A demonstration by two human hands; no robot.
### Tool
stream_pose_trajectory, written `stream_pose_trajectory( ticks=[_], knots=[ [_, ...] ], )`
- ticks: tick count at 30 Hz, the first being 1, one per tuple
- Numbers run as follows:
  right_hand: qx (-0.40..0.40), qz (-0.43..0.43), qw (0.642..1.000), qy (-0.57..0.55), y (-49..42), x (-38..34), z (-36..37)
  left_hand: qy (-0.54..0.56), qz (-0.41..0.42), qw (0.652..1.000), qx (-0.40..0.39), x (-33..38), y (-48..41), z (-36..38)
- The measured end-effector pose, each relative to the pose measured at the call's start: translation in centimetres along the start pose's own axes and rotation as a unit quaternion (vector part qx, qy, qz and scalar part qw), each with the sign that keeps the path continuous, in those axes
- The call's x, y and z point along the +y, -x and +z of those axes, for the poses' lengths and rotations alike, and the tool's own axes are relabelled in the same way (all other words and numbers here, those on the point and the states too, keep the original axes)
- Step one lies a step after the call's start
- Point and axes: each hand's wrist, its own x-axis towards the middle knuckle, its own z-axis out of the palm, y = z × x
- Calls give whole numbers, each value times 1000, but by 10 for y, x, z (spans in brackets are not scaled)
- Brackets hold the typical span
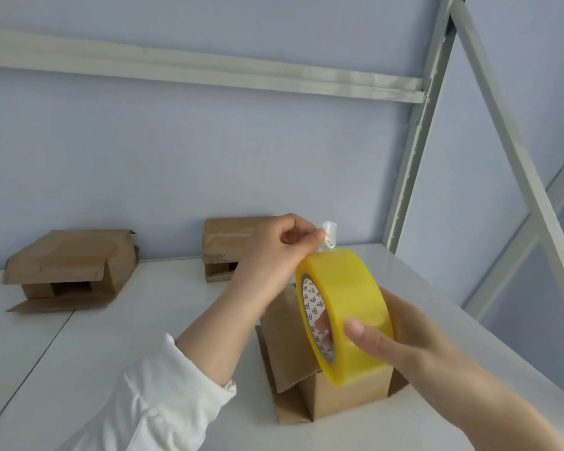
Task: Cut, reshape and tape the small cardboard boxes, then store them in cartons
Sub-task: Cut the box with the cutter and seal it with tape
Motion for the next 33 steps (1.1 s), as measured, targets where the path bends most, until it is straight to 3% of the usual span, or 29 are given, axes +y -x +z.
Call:
stream_pose_trajectory(
  ticks=[4,9,13,15,18,22,28,33],
  knots=[
    [-8,-8,999,53,4,19,1,20,11,999,-24,-13,-11,3],
    [147,-38,987,-43,0,8,18,3,17,1000,-12,-18,-26,4],
    [240,58,968,-44,-6,-21,19,48,-46,998,-8,-31,-33,0],
    [216,103,971,-27,-4,-27,13,77,-73,994,13,-35,-40,-5],
    [188,149,969,-61,-4,-30,5,60,-127,990,-21,-47,-45,-3],
    [84,118,985,-92,2,-18,4,46,-191,979,-46,-74,-41,2],
    [226,107,965,-78,-14,-20,15,-7,-195,979,-63,-93,-43,5],
    [266,137,951,-75,-26,-24,20,-39,-236,968,-75,-106,-48,7]
  ],
)
